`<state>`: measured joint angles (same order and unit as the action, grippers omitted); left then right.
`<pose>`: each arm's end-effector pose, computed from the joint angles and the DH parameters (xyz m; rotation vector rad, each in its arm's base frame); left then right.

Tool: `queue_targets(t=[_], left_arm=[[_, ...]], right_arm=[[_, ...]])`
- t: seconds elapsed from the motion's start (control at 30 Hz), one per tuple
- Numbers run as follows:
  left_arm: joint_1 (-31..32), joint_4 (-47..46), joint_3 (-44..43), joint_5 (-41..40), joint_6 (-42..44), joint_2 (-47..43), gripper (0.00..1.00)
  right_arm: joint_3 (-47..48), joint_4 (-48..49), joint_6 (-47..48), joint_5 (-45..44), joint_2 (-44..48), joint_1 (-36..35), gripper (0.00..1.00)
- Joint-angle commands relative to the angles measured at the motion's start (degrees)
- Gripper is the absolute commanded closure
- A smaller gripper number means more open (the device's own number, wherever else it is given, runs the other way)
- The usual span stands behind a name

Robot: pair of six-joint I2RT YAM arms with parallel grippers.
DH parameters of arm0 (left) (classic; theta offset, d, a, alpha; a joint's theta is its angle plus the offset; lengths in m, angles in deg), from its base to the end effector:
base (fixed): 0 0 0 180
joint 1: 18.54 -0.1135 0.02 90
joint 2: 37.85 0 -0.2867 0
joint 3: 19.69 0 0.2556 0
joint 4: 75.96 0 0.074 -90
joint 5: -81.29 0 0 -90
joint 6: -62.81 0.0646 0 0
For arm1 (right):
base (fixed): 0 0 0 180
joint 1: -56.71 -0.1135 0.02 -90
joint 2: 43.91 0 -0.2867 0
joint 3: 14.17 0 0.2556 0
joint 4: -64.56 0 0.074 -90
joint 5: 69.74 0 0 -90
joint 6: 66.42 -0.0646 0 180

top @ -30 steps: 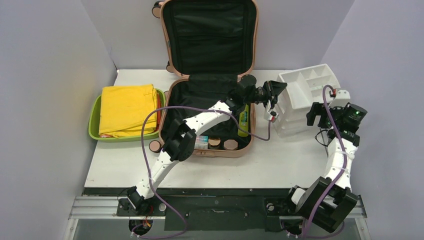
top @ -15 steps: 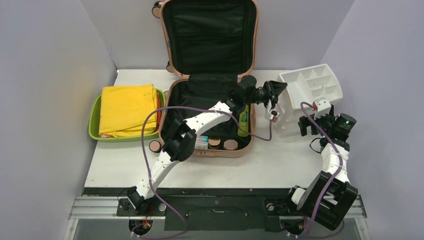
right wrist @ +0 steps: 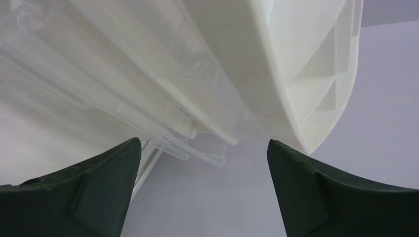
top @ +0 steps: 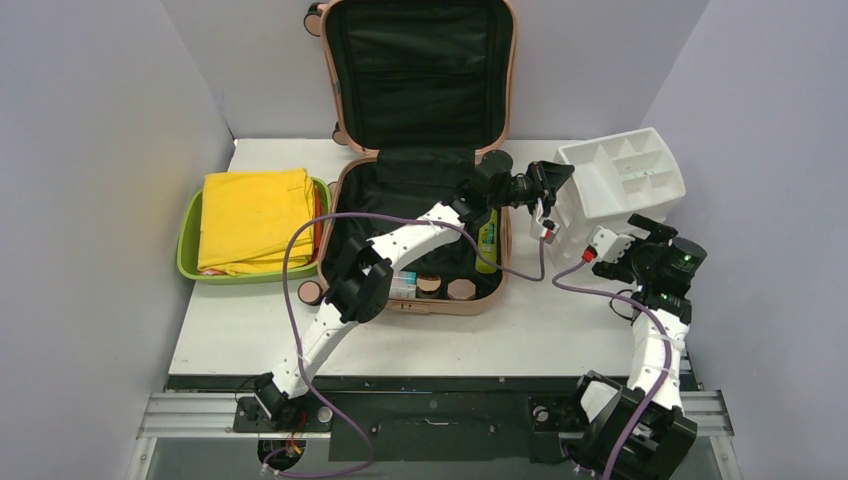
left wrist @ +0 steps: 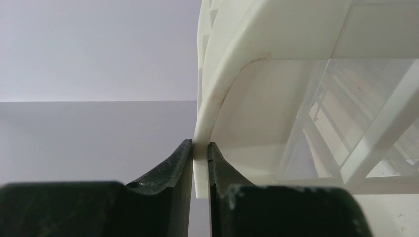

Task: Open, take out, and arrange the luggage
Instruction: Adjust the storage box at the corner of the board.

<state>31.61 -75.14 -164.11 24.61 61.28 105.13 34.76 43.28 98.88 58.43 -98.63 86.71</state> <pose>0.3780 -0.5082 0.2939 1.5587 0.1051 0.0734 0.2103 -0.0753 0.2650 -1.1214 1.6253 -0.5343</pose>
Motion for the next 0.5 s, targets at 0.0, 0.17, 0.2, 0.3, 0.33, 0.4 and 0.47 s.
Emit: queue_targets(t=[0.0, 0.17, 0.2, 0.3, 0.33, 0.4, 0.47], left_arm=[[-0.3, -1.5, -0.3, 0.7, -3.3, -1.2, 1.00], [-0.2, -0.8, 0.5, 0.8, -3.4, -1.6, 1.00], [-0.2, -0.6, 0.5, 0.8, -3.4, -1.6, 1.00], [-0.1, -0.2, 0.4, 1.1, -3.1, -1.6, 1.00], [-0.1, 0.0, 0.4, 1.1, -3.0, -1.5, 1.00], [0.0, 0.4, 0.2, 1.3, -2.9, -1.4, 1.00], [0.0, 0.7, 0.1, 1.5, -2.9, -1.3, 1.00]], right_arm=[[-3.0, 4.1, 13.1, 1.0, 0.7, 0.2, 0.06], [-6.0, 15.0, 18.4, 5.1, -1.2, 0.3, 0.05], [-6.8, 16.5, 18.6, 5.9, -1.6, 0.3, 0.05], [-8.4, 24.3, 17.8, 6.4, -1.8, 0.3, 0.04], [-8.7, 25.3, 17.1, 6.5, -1.8, 0.4, 0.04], [-8.4, 26.7, 16.4, 6.7, -1.8, 0.4, 0.04], [-8.4, 27.8, 16.9, 6.9, -2.2, 0.4, 0.04]])
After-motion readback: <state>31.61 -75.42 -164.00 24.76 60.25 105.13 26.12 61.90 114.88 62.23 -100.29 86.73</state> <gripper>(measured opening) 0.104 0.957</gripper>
